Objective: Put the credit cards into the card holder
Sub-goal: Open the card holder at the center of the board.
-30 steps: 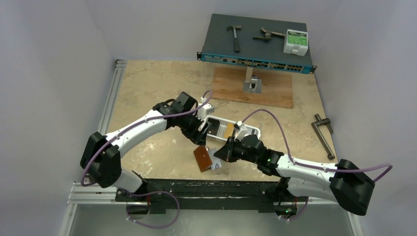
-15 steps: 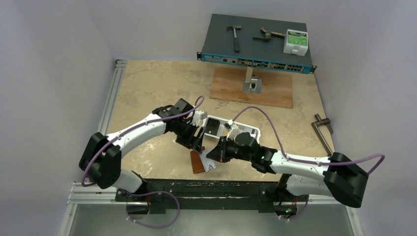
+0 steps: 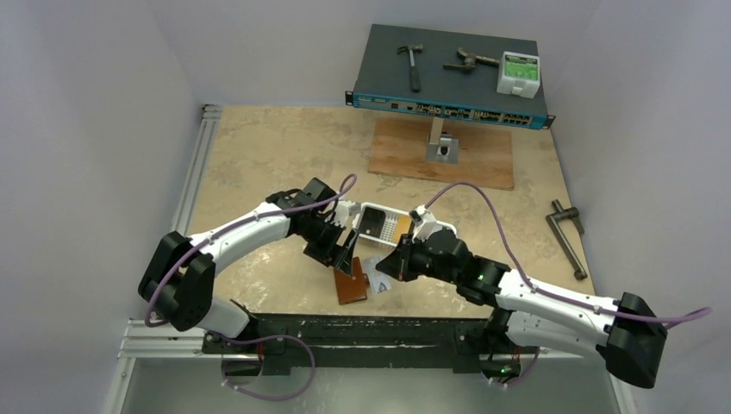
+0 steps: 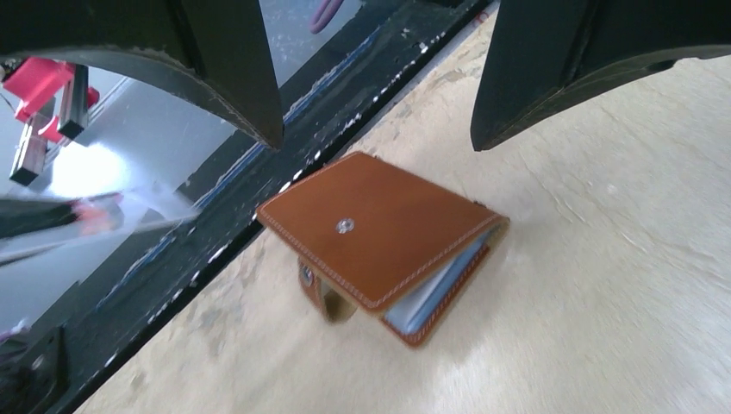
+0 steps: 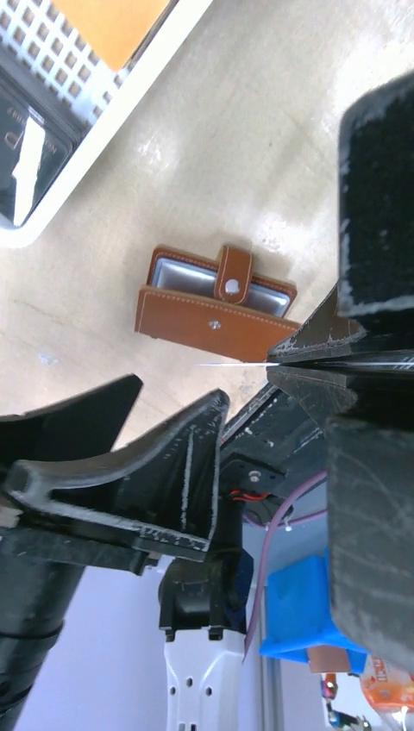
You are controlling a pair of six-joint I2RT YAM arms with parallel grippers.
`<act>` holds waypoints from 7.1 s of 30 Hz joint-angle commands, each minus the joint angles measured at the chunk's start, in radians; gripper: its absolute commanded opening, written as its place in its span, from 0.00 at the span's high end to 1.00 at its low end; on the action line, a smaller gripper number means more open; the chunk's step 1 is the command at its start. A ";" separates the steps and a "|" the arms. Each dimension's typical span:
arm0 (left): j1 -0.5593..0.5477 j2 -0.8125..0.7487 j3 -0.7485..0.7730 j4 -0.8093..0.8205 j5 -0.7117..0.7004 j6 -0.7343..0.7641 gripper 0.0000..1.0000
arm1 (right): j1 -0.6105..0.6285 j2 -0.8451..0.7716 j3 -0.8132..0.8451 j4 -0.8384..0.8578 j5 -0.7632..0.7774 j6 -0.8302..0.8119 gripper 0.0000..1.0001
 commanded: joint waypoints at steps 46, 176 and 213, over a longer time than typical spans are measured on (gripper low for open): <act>0.019 -0.031 -0.232 0.313 0.244 -0.050 0.00 | -0.012 0.459 -0.036 0.659 -0.339 0.008 1.00; 0.104 0.193 -0.140 0.516 0.310 -0.205 0.81 | -0.056 0.196 -0.139 0.241 -0.146 0.029 1.00; 0.108 0.140 -0.130 0.480 0.329 -0.193 0.60 | -0.057 0.300 -0.061 0.330 -0.207 0.043 1.00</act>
